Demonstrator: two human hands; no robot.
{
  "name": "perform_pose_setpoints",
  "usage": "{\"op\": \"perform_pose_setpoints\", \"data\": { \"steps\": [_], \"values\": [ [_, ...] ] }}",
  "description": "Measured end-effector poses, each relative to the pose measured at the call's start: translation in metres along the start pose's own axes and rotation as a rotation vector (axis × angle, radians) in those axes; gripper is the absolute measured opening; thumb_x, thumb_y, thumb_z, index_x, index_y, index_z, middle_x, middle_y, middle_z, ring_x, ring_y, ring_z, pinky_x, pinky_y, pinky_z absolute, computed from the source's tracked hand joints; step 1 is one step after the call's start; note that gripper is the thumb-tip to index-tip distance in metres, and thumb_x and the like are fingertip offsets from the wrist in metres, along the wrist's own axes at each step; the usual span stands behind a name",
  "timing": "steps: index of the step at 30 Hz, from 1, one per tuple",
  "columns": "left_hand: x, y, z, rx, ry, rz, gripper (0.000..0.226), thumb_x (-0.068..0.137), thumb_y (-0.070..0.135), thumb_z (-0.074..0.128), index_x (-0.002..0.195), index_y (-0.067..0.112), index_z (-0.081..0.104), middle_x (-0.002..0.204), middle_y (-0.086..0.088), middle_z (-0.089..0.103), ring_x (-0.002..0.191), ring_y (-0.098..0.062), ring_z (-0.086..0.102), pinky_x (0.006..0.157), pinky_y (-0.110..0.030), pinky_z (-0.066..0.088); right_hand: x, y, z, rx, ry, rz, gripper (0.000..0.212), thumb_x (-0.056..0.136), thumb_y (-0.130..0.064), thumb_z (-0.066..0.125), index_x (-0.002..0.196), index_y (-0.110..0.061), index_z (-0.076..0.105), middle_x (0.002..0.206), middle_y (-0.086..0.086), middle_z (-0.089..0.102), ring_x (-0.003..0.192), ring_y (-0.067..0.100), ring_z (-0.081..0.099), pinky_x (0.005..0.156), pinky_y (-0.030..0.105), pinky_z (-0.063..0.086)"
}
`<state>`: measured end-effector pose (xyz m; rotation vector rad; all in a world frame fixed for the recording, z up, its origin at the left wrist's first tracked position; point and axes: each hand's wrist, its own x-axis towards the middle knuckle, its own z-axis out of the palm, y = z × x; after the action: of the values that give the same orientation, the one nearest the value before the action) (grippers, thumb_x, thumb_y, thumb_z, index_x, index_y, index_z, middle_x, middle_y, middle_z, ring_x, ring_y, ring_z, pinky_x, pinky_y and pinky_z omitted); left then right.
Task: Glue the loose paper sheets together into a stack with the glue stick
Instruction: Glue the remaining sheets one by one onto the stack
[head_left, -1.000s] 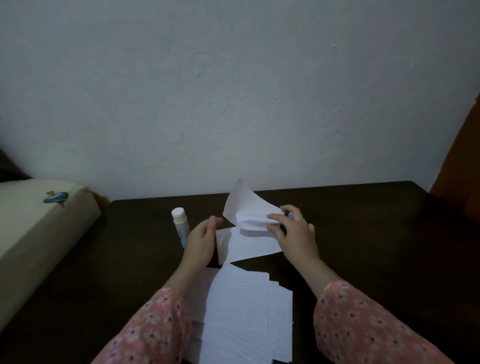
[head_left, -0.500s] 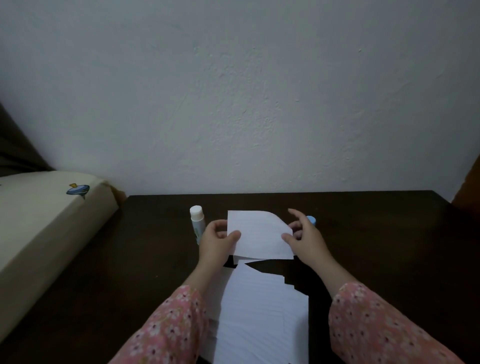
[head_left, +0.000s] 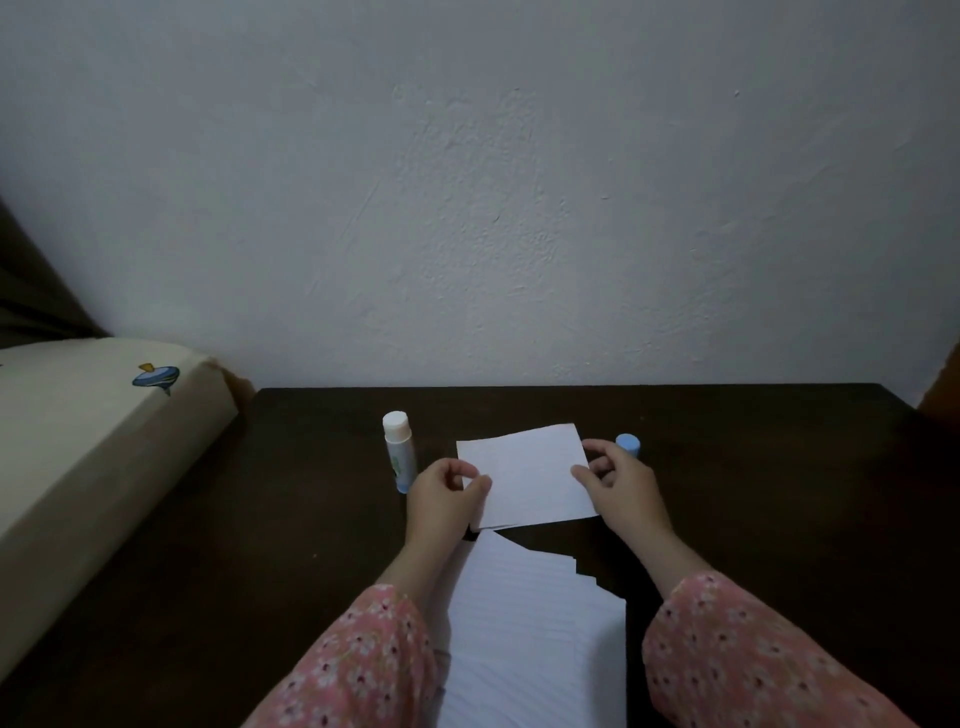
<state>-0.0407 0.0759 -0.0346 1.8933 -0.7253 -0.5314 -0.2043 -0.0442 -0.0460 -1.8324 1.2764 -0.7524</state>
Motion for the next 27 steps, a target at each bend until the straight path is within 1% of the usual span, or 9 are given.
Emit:
{"op": "perform_pose_setpoints", "data": {
  "steps": [6, 10, 14, 16, 19, 21, 23, 25, 27],
  "values": [
    [0.005, -0.005, -0.003, -0.004, -0.093, -0.009, 0.020, 0.081, 0.023, 0.075, 0.099, 0.019, 0.065, 0.082, 0.000, 0.060, 0.071, -0.008, 0.056, 0.056, -0.014, 0.043, 0.003, 0.008, 0.005, -0.002, 0.074, 0.003, 0.032, 0.090, -0.023, 0.066, 0.121, -0.018, 0.062, 0.088, -0.006, 0.062, 0.069, 0.007, 0.056, 0.061, 0.019, 0.041],
    [0.011, -0.008, -0.004, -0.013, -0.114, -0.015, 0.022, 0.079, 0.022, 0.077, 0.099, 0.018, 0.066, 0.074, 0.005, 0.053, 0.065, -0.006, 0.050, 0.055, -0.014, 0.040, 0.003, 0.011, 0.006, -0.038, 0.067, -0.008, 0.032, 0.090, -0.023, 0.065, 0.122, -0.018, 0.062, 0.086, -0.008, 0.060, 0.071, 0.006, 0.056, 0.063, 0.019, 0.043],
    [0.012, -0.009, -0.004, 0.012, -0.134, -0.024, 0.023, 0.079, 0.021, 0.078, 0.099, 0.019, 0.066, 0.075, 0.004, 0.054, 0.066, -0.007, 0.051, 0.057, -0.016, 0.042, 0.002, 0.013, 0.007, -0.091, 0.054, -0.027, 0.032, 0.091, -0.023, 0.063, 0.124, -0.020, 0.061, 0.086, -0.008, 0.059, 0.072, 0.006, 0.056, 0.062, 0.018, 0.043],
    [0.012, -0.008, -0.004, 0.030, -0.126, -0.014, 0.023, 0.079, 0.020, 0.077, 0.099, 0.019, 0.066, 0.076, 0.004, 0.055, 0.066, -0.006, 0.051, 0.056, -0.014, 0.041, 0.001, 0.012, 0.008, -0.135, 0.045, -0.035, 0.034, 0.091, -0.023, 0.063, 0.125, -0.022, 0.060, 0.089, -0.008, 0.059, 0.077, 0.006, 0.057, 0.065, 0.020, 0.047],
    [0.010, -0.006, -0.001, 0.097, -0.098, 0.005, 0.023, 0.081, 0.021, 0.076, 0.100, 0.020, 0.064, 0.083, 0.004, 0.057, 0.071, -0.006, 0.053, 0.056, -0.013, 0.040, 0.001, 0.012, 0.010, -0.204, 0.053, -0.060, 0.033, 0.091, -0.024, 0.062, 0.124, -0.022, 0.060, 0.092, -0.009, 0.057, 0.086, 0.008, 0.056, 0.075, 0.023, 0.051],
    [0.009, -0.004, 0.002, 0.172, -0.072, 0.026, 0.022, 0.082, 0.022, 0.074, 0.102, 0.021, 0.063, 0.091, 0.005, 0.058, 0.076, -0.006, 0.054, 0.059, -0.013, 0.040, 0.001, 0.011, 0.011, -0.224, 0.060, -0.064, 0.033, 0.092, -0.024, 0.062, 0.125, -0.021, 0.060, 0.093, -0.008, 0.056, 0.087, 0.007, 0.055, 0.073, 0.021, 0.049],
    [0.009, 0.000, 0.007, 0.256, -0.057, 0.054, 0.019, 0.085, 0.022, 0.070, 0.102, 0.022, 0.062, 0.108, 0.005, 0.053, 0.080, -0.004, 0.051, 0.068, -0.015, 0.041, 0.000, 0.010, 0.010, -0.261, 0.062, -0.072, 0.036, 0.093, -0.025, 0.060, 0.128, -0.021, 0.057, 0.100, -0.007, 0.053, 0.088, 0.006, 0.052, 0.069, 0.018, 0.043],
    [0.008, 0.006, 0.008, 0.357, -0.050, 0.089, 0.019, 0.088, 0.020, 0.066, 0.106, 0.023, 0.061, 0.122, 0.004, 0.041, 0.083, -0.004, 0.046, 0.078, -0.018, 0.040, -0.001, 0.009, 0.009, -0.275, 0.069, -0.089, 0.042, 0.094, -0.027, 0.059, 0.135, -0.023, 0.050, 0.114, -0.004, 0.048, 0.095, 0.006, 0.048, 0.074, 0.018, 0.039],
    [0.009, 0.010, 0.009, 0.445, -0.037, 0.124, 0.026, 0.089, 0.020, 0.064, 0.115, 0.021, 0.059, 0.127, 0.003, 0.037, 0.100, -0.010, 0.048, 0.088, -0.020, 0.041, -0.001, 0.008, 0.008, -0.269, 0.062, -0.091, 0.046, 0.094, -0.027, 0.059, 0.138, -0.024, 0.046, 0.128, -0.001, 0.040, 0.107, 0.009, 0.047, 0.082, 0.019, 0.038]
  ]
}}
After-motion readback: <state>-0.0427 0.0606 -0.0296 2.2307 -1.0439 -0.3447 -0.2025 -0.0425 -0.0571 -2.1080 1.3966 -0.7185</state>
